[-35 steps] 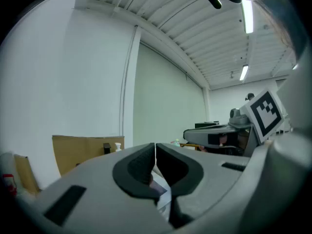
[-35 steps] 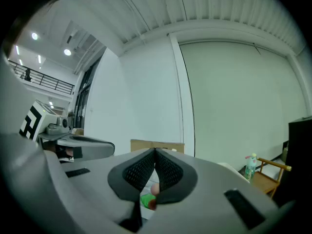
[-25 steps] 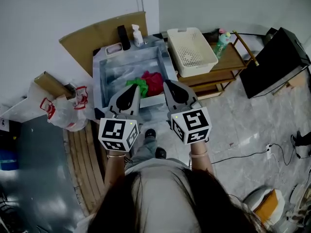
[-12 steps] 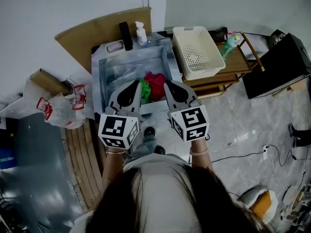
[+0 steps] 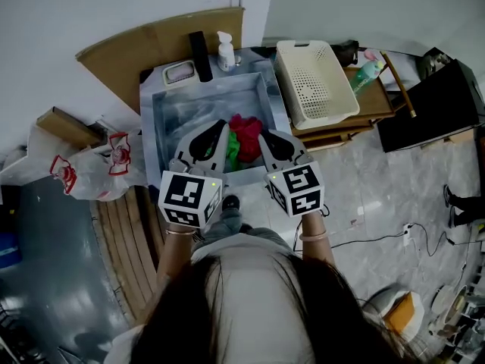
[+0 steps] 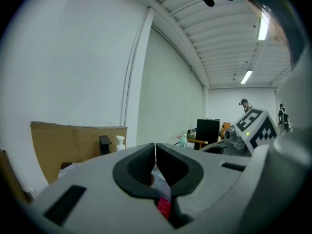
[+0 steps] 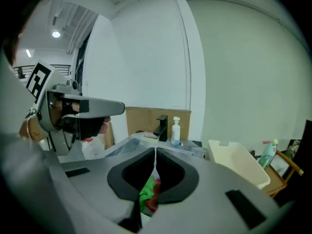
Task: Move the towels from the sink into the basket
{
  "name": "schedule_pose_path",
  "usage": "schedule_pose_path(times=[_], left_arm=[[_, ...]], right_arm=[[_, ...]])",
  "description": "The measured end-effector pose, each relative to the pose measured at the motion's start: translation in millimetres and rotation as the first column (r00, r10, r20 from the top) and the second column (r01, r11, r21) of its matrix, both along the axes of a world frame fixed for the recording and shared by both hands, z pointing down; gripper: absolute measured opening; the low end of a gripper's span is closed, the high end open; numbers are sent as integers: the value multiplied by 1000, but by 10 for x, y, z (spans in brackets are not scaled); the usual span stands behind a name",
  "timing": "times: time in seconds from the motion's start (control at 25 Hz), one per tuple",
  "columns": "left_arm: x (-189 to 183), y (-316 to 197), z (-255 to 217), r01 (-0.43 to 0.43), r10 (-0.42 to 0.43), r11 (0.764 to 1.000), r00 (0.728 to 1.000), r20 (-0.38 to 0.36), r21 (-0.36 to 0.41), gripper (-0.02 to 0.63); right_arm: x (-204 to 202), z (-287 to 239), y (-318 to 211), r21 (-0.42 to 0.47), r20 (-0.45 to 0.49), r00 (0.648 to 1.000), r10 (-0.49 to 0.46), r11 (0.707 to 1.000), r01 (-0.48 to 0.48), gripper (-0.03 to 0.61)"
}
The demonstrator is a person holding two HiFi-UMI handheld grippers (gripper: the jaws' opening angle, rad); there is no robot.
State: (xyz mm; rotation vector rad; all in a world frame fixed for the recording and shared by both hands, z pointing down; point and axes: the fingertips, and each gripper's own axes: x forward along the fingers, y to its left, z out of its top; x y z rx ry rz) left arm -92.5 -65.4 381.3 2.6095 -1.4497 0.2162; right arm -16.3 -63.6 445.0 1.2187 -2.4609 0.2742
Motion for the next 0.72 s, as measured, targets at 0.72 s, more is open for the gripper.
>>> schedule_pose_path(times=[0.72], left_arm=[[-126, -440, 292, -48, 45, 997, 998, -49, -62, 11]], right_arm=[[-293, 1120, -297, -233, -265, 938, -222, 959, 162, 126]])
